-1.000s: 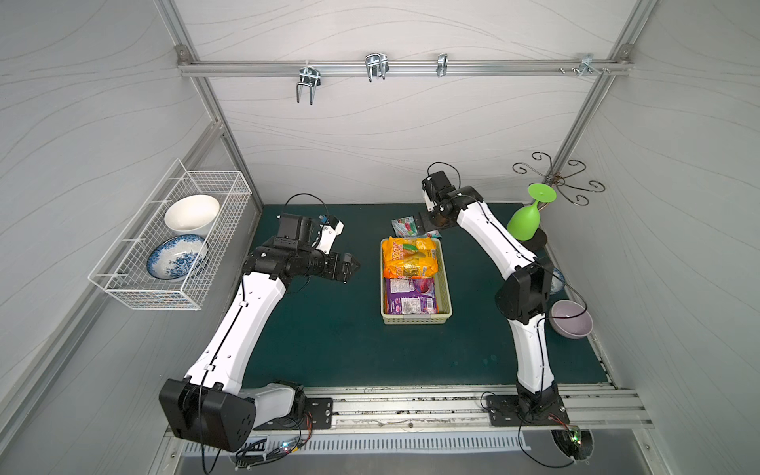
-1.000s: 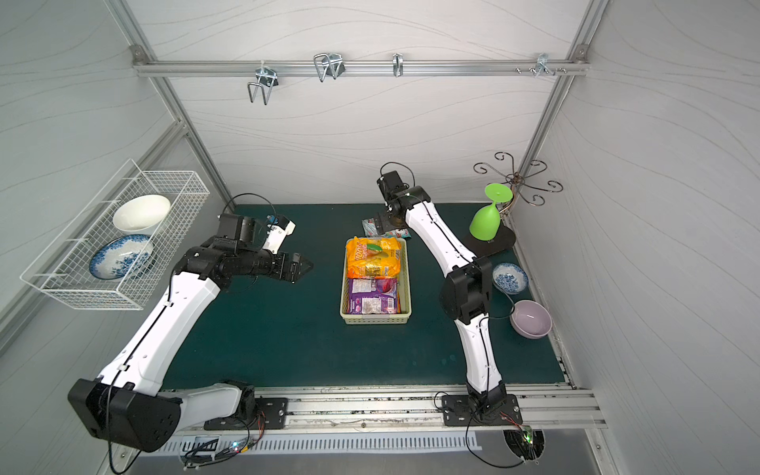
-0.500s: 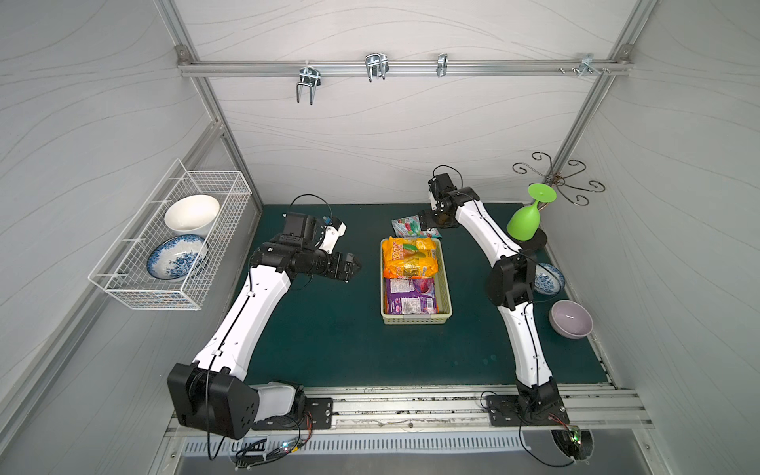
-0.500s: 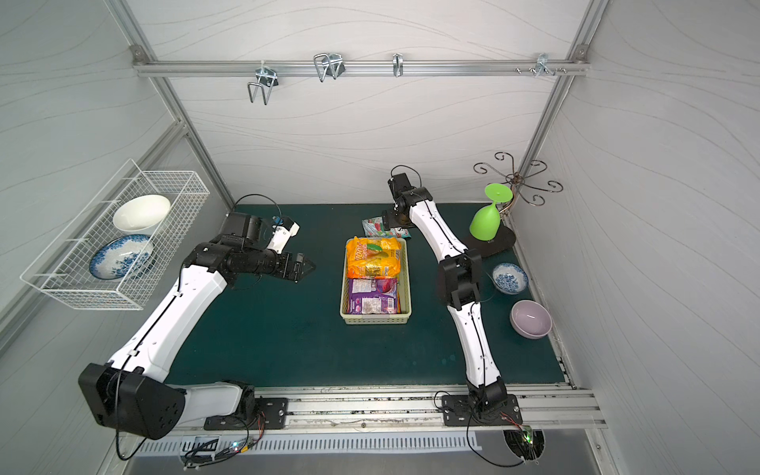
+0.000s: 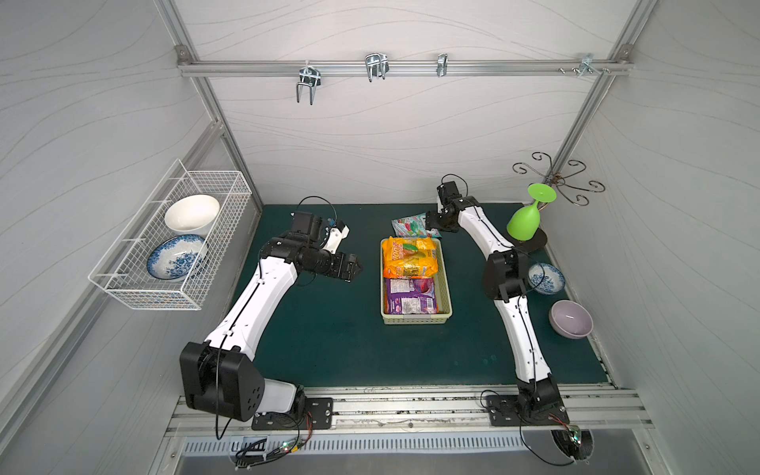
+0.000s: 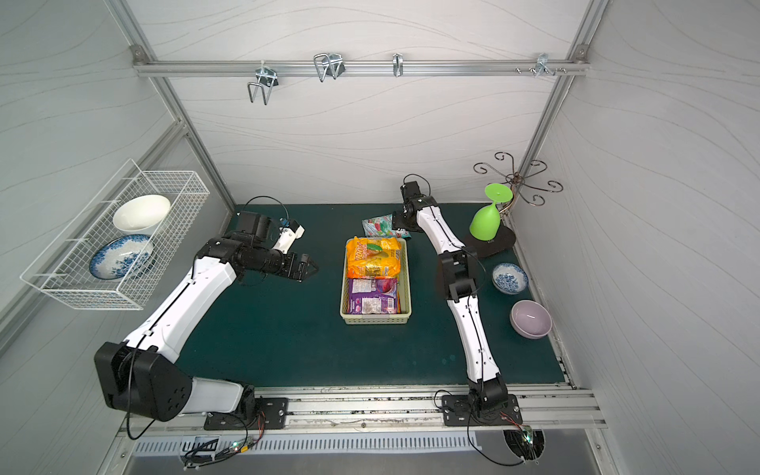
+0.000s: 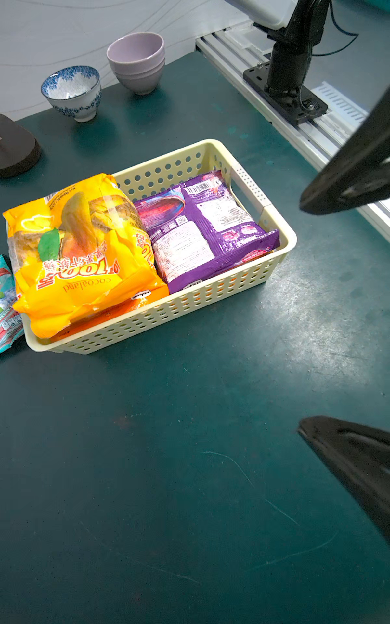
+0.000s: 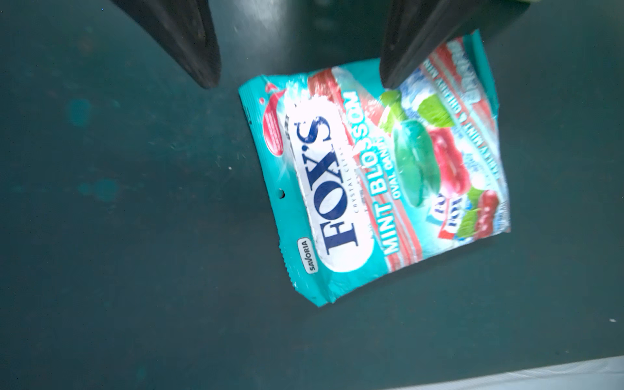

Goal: Put the candies in the basket
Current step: Pick up the candy at the center of the board.

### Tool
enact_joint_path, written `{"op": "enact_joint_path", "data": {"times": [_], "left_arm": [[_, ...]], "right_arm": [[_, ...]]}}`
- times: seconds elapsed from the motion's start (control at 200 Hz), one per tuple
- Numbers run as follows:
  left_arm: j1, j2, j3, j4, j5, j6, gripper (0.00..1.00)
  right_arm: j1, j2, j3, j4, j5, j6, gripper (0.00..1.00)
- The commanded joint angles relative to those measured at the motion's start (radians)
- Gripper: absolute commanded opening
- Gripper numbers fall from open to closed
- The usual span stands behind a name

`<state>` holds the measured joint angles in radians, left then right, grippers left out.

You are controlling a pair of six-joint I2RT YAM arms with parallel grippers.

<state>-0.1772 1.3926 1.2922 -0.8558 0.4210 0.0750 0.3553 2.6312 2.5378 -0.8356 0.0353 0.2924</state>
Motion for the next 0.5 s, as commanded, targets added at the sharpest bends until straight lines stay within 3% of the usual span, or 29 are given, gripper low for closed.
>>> {"op": "enact_joint_path", "data": {"times": [0.0,0.385,0.495], "left_arm": [[0.007,0.012,0.038,0.017,-0.006,0.010,0.98],[0.008,0.018,0.054,0.003,-0.027,0.016,0.97],[0.008,0.011,0.047,0.012,-0.011,0.011,0.97]], "right_arm": [[-0.007,0.047,0.039,0.030,-0.032,0.031,0.76],[-0.011,0.139,0.067,-0.005,-0.030,0.022,0.67],[-0.015,0.113,0.008,0.005,-0.006,0.011,0.48]]}}
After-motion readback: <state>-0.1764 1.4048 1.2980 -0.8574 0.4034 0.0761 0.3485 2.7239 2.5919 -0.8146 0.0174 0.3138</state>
